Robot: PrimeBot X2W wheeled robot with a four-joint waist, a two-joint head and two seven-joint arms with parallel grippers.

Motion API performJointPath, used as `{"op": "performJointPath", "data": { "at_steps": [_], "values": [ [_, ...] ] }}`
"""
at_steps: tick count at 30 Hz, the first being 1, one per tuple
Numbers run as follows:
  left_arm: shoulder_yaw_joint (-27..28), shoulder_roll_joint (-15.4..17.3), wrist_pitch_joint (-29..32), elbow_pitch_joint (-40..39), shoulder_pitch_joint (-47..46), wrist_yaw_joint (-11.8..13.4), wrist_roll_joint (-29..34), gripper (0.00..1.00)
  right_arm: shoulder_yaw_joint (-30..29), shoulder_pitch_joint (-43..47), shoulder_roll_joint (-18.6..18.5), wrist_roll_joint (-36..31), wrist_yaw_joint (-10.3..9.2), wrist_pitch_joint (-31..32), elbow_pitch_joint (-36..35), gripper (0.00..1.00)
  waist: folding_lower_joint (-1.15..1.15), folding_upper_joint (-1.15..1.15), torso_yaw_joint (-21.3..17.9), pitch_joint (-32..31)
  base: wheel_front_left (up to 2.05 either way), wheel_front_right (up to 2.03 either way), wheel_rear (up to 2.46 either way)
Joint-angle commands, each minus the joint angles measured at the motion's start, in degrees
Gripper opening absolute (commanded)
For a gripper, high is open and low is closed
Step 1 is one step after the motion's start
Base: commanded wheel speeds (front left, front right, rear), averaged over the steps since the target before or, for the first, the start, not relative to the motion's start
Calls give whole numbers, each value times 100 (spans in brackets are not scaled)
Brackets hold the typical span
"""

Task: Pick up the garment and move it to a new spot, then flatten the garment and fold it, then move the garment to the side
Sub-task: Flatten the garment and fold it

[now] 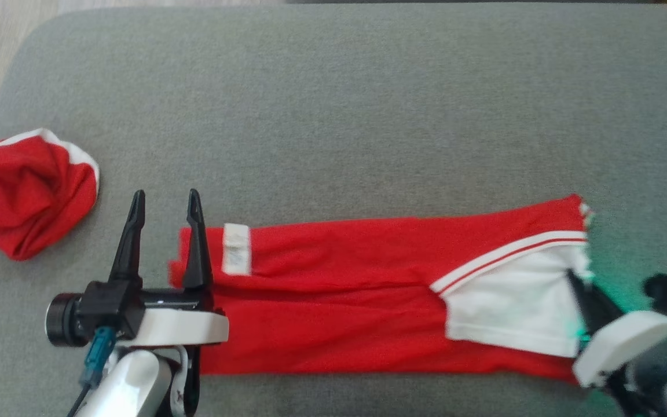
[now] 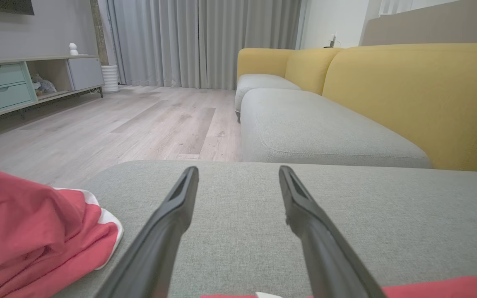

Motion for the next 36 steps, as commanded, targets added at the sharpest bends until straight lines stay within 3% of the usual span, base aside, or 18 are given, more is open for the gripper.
{"op": "performJointPath", "data": {
  "at_steps": [1, 8, 11, 18, 23, 30, 36],
  "values": [
    [236, 145, -55, -126, -52, -14, -36, 100, -160, 63, -217, -33, -4, 11, -271, 0, 0, 0, -72, -70, 0, 0, 0],
    [213, 188, 18, -126, 50, -3, -90, 100, -869, 231, -566, -44, -4, 129, -245, 0, 0, 0, -222, -246, 0, 0, 0],
    [220, 238, 42, -147, 89, 6, -101, 100, -806, 143, -639, -145, -4, 269, -579, 0, 0, 0, -310, -337, 0, 0, 0],
    [211, 295, 114, -203, 137, 40, -119, 100, 337, -241, -530, -155, -4, 1049, -1903, 0, 0, 0, -386, -459, 0, 0, 0],
    [187, 300, 136, -236, 115, 38, -119, 100, 1188, -521, -262, 15, -4, 1362, -2205, 0, 0, 0, -350, -462, 0, 0, 0],
    [113, 215, 135, -225, 13, 16, -119, 100, 2538, -1138, 619, 274, -4, 1305, -1594, 0, 0, 0, -135, -324, 0, 0, 0],
    [24, 85, 99, -67, -165, -83, -129, 100, 3148, -1699, 792, 539, -4, 750, -740, 0, 0, 0, 122, -148, 0, 0, 0]
  ]
}}
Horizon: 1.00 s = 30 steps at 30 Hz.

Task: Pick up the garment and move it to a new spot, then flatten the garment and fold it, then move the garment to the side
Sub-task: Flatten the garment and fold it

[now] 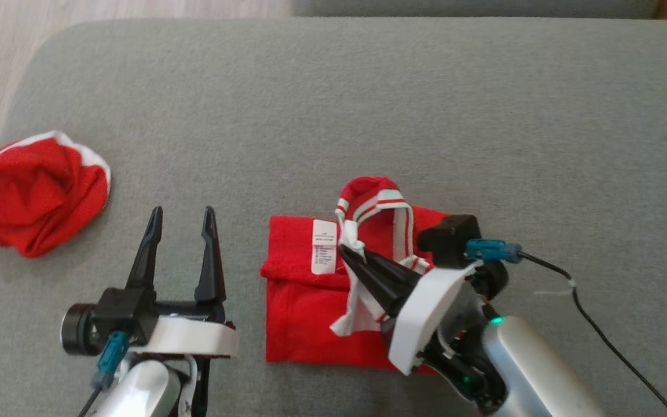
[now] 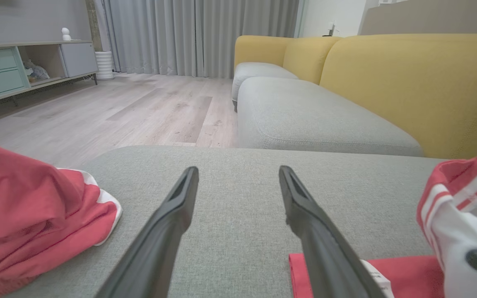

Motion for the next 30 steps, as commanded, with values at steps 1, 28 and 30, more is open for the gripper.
{"op": "performJointPath", "data": {
  "at_steps": [1, 28, 30],
  "values": [
    [204, 65, -46, -136, -308, -21, -14, 100, 169, -222, 122, 108, -4, -140, -148, 0, 0, 0, 87, 82, 0, 0, 0],
    [397, 134, -210, 17, -302, 87, 26, 100, -1950, 124, -555, -936, -4, -2281, -1286, 100, 0, 0, -73, 175, 0, 0, 0],
    [402, 177, -194, 3, -265, 128, 49, 100, -2431, 453, -592, -1125, -4, -2248, -1344, 100, 0, 0, -115, 141, 0, 0, 0]
  ]
}}
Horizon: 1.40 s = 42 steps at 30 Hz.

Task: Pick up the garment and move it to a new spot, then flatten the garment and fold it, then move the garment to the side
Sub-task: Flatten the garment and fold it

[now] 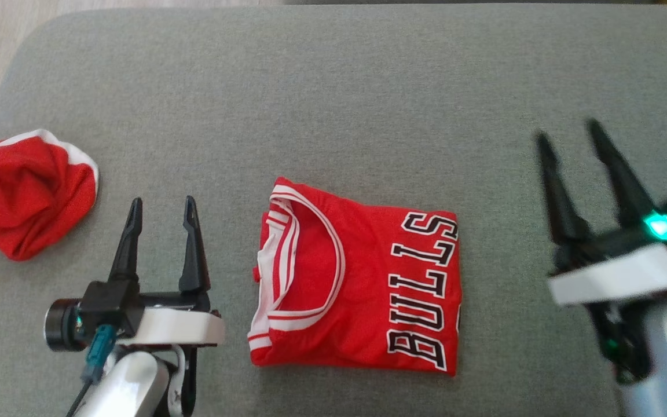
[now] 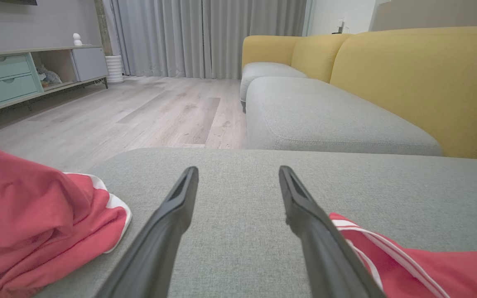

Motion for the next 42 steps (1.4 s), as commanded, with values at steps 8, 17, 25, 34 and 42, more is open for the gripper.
{"op": "performJointPath", "data": {
  "at_steps": [8, 17, 25, 34, 42],
  "values": [
    [345, 388, 72, -199, 89, 174, 15, 100, -967, 931, 30, -314, -4, 195, -486, 100, 0, 0, -212, -306, 0, 0, 0],
    [340, 705, 345, -218, 451, 287, 15, 100, -971, 1464, 255, -359, -4, 501, -609, 100, 0, 0, -353, -908, 0, 0, 0],
    [221, 827, 545, -168, 787, 294, -43, 100, -853, 1829, 371, -384, -4, 657, -662, 100, 0, 0, -419, -1295, 0, 0, 0],
    [152, 898, 608, -168, 954, 313, -58, 100, -837, 2042, 424, -436, -4, 769, -776, 100, 0, 0, -431, -1427, 0, 0, 0],
    [148, 940, 609, -171, 960, 325, -71, 100, -826, 2034, 440, -445, -4, 819, -860, 100, 0, 0, -433, -1434, 0, 0, 0]
  ]
}}
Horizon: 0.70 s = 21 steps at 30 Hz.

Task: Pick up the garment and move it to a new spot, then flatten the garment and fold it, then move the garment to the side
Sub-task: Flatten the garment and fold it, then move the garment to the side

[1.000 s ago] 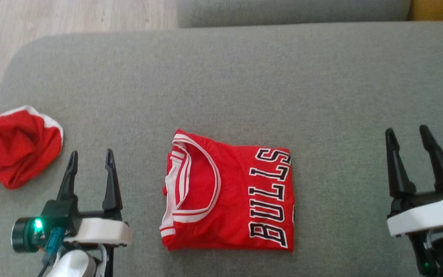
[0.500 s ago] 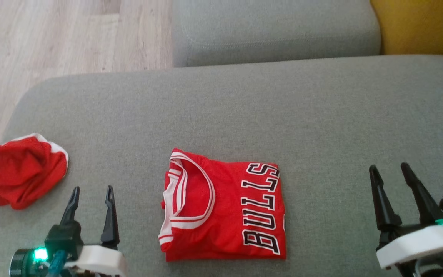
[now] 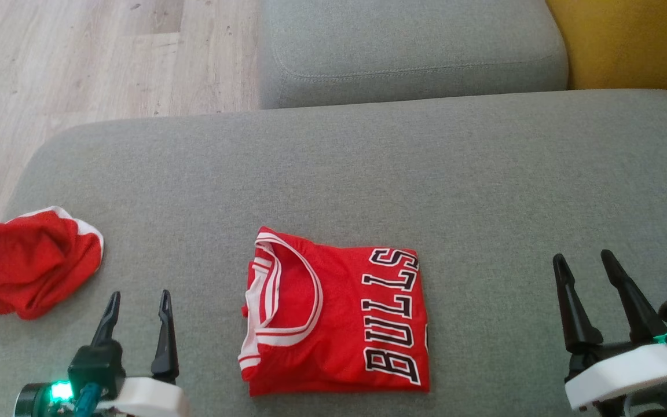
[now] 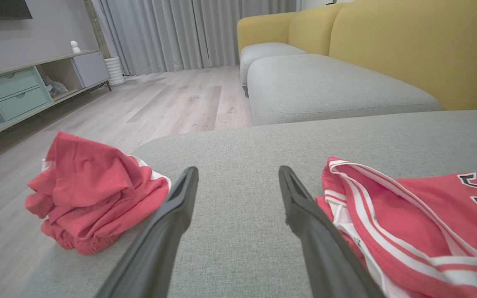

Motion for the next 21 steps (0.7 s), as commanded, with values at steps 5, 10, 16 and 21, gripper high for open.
{"op": "performJointPath", "data": {
  "at_steps": [5, 10, 16, 21],
  "values": [
    [229, 188, -8, -156, -230, 64, -30, 100, 133, -184, -54, -49, -4, 26, -255, 100, 0, 0, -12, 6, 0, 0, 0],
    [223, 190, -15, -159, -243, 63, -42, 100, 132, -203, -55, -52, -4, 40, -276, 100, 0, 0, -15, 26, 0, 0, 0],
    [211, 190, -35, -178, -304, 62, -30, 100, 76, -225, -51, -65, -4, 60, -258, 100, 0, 0, 37, 52, 0, 0, 0],
    [131, 160, -32, -231, -544, -3, 52, 100, 145, -233, -108, 2, -4, 175, 87, 100, 0, 0, 276, 184, 0, 0, 0]
  ]
}}
